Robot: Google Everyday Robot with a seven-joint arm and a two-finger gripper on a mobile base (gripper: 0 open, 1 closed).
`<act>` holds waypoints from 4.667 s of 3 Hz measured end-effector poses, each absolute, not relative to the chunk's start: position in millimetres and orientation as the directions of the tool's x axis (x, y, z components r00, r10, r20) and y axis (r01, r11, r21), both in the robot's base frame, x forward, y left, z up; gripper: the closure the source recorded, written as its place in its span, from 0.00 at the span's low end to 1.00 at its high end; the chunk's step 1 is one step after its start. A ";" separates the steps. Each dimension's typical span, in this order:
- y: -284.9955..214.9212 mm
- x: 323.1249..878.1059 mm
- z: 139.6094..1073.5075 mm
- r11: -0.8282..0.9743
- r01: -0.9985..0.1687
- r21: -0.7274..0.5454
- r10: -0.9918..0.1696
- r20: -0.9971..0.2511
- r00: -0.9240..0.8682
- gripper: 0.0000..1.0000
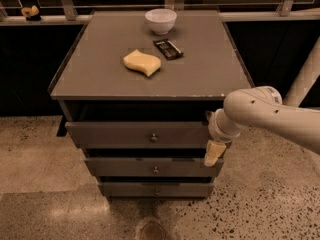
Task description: Open top drawer
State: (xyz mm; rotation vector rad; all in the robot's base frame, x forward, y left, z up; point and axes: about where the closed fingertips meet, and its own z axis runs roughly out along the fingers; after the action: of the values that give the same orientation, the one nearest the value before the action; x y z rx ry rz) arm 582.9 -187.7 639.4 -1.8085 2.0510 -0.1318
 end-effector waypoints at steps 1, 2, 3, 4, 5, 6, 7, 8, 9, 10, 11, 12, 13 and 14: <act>-203.3 588.9 618.3 0.195 -0.945 -0.262 -0.924 -0.372 -0.087 0.00; -203.3 588.8 618.3 0.195 -0.945 -0.262 -0.924 -0.372 -0.087 0.00; -203.3 588.8 618.2 0.195 -0.945 -0.262 -0.924 -0.372 -0.087 0.19; -203.2 588.8 618.2 0.195 -0.945 -0.262 -0.924 -0.372 -0.087 0.42; -203.2 588.8 618.2 0.195 -0.945 -0.262 -0.924 -0.372 -0.087 0.64; -203.2 588.8 618.2 0.195 -0.945 -0.262 -0.924 -0.372 -0.087 0.88; -203.6 590.0 626.7 0.194 -0.945 -0.262 -0.924 -0.372 -0.087 1.00; -204.1 591.6 632.5 0.194 -0.945 -0.262 -0.924 -0.372 -0.087 1.00; -206.6 579.8 636.6 0.181 -0.943 -0.280 -0.927 -0.368 -0.069 1.00; -206.6 579.7 636.6 0.181 -0.943 -0.280 -0.927 -0.368 -0.069 1.00; -207.0 576.4 636.9 0.178 -0.943 -0.282 -0.927 -0.369 -0.064 1.00; -209.6 565.4 632.6 0.175 -0.941 -0.289 -0.925 -0.375 -0.056 1.00; -210.5 557.4 633.1 0.177 -0.940 -0.290 -0.925 -0.376 -0.058 1.00; -210.4 557.4 633.1 0.177 -0.940 -0.290 -0.925 -0.376 -0.058 1.00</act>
Offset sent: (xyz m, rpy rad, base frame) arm 0.0032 -0.0083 -0.0152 0.1004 0.0357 -0.0029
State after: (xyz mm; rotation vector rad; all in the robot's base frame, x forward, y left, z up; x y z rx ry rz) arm 557.4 -210.4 633.1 -1.7511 1.9849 0.0442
